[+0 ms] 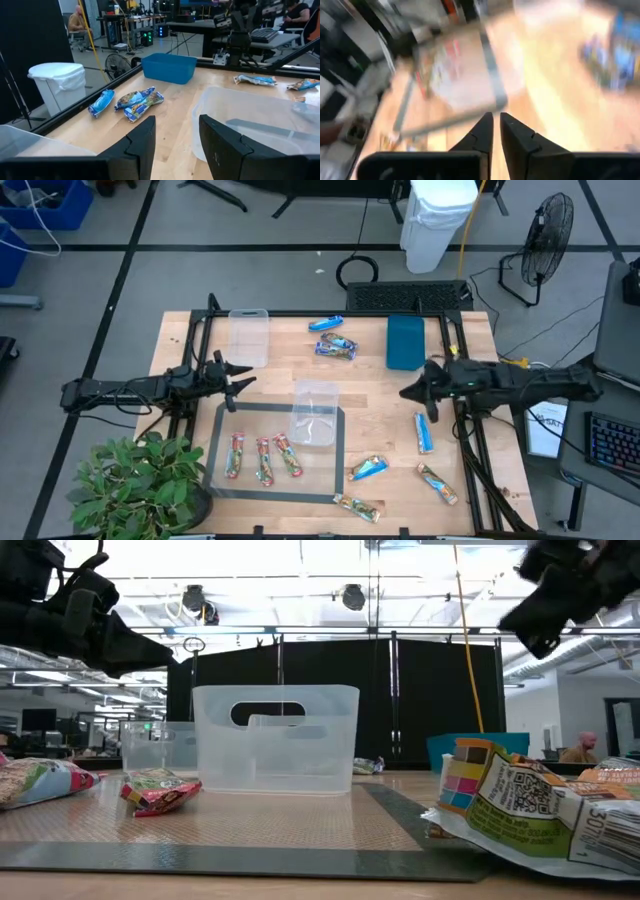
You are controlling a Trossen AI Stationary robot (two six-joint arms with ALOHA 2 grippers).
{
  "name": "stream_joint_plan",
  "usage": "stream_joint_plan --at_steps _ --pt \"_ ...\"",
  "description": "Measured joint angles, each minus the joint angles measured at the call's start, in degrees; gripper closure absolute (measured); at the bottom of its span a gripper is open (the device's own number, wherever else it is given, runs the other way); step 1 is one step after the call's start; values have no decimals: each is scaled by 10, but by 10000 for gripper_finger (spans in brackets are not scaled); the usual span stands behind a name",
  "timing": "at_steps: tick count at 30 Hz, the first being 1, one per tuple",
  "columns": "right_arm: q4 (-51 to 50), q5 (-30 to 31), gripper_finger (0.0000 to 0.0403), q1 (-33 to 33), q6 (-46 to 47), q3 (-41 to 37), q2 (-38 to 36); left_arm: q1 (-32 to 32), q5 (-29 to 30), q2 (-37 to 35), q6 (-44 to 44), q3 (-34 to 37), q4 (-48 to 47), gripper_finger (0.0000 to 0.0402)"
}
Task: Pick and place Granola Bars by type
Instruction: Put the yellow granola bar into the blue bin
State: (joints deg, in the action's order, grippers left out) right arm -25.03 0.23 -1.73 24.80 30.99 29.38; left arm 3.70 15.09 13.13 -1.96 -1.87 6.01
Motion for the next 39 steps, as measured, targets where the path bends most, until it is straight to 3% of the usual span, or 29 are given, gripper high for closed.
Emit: stream_joint_plan --at_steps 5,13,18,23,32,39 --pt "-225 31 401 -10 83 133 168 0 0 0 2 0 2 245" --pt "-370 -34 395 -9 143 159 306 0 0 0 2 0 1 245" --pt "-372 -68 387 -9 173 142 345 0 0 0 2 0 1 245" --pt "-341 -124 339 -11 209 107 361 0 0 0 2 0 1 245" --pt "-255 -108 229 -3 226 28 363 0 0 0 2 0 1 245" --pt "-227 -108 212 5 226 8 363 0 0 0 2 0 1 245"
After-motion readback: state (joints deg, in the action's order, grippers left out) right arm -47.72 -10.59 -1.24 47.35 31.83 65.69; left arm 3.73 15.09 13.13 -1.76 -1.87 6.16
